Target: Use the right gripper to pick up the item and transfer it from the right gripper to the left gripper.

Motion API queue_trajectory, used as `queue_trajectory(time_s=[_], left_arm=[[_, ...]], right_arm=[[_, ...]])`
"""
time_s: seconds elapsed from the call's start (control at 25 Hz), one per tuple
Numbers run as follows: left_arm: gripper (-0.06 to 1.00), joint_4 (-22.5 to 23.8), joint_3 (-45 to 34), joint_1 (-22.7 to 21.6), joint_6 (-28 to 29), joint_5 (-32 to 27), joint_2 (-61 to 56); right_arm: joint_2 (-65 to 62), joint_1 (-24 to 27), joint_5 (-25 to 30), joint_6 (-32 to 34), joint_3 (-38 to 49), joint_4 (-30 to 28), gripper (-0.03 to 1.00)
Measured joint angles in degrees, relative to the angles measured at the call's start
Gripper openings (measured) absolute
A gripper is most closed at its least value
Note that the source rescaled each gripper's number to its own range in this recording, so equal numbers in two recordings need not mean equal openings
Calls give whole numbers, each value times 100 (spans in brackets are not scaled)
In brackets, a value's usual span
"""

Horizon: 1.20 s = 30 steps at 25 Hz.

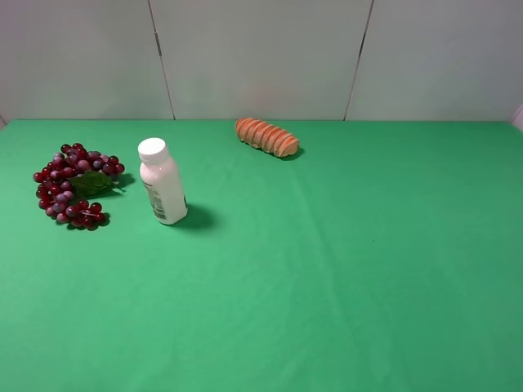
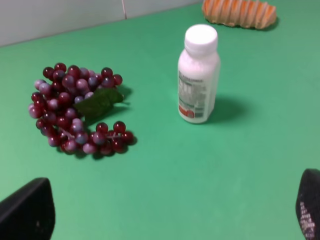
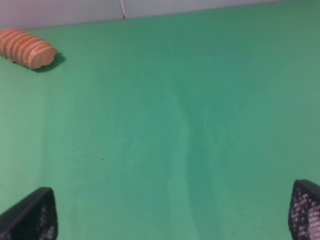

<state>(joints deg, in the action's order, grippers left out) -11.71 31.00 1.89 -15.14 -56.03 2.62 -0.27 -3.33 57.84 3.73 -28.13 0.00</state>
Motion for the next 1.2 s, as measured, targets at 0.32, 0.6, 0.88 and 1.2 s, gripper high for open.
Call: queue_trajectory(time_s=[0.32,0.6,0.88,1.2], left_arm=[[92,629,-7,0,341,-728,-305],[91,722,-7,0,1003,-946,-305],[91,935,-7,0,1514,-1119,-305],[91,1404,-22,0,2118,-1087,-305]], right_arm=[[0,0,0,0,0,37,100],[0,0,0,0,0,41,100],[0,0,0,0,0,49,100],[0,0,0,0,0,61,100]])
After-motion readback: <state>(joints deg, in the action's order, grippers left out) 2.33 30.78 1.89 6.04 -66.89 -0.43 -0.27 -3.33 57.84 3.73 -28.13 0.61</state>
